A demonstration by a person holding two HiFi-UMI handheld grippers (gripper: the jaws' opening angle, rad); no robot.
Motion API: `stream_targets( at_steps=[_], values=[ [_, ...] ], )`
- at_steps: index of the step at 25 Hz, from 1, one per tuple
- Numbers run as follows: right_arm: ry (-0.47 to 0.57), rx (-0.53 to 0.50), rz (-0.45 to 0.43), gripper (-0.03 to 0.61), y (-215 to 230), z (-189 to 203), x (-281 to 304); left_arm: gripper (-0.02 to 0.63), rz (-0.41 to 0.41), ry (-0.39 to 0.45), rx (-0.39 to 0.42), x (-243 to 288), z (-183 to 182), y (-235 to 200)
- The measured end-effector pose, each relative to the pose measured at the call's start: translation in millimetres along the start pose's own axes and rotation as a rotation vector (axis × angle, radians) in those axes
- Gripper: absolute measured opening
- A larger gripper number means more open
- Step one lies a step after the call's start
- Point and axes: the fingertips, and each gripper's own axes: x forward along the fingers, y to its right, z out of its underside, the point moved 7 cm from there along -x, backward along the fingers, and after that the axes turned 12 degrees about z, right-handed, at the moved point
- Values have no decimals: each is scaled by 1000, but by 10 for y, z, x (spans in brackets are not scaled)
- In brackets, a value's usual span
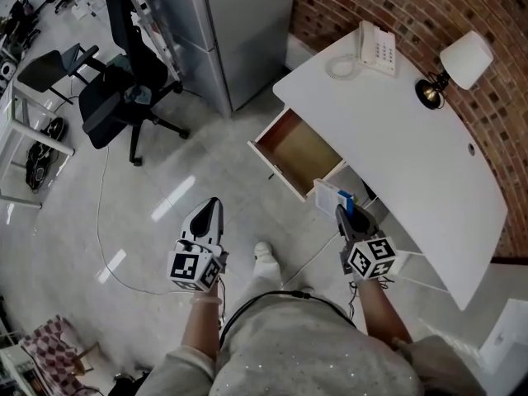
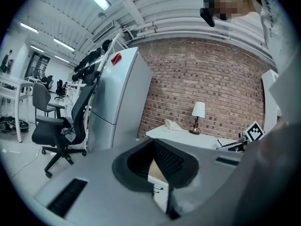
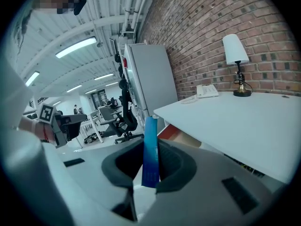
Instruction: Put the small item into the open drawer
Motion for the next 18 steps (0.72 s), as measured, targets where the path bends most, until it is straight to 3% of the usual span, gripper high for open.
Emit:
stream_targets(
  at_steps=[7, 18],
  values=[
    [-26, -13, 31, 66, -199, 14, 396, 5, -8, 9, -13, 83, 12, -382],
    [-146, -125, 32, 66, -431, 91, 1322, 5, -26, 17, -59, 341, 212, -722]
  ],
)
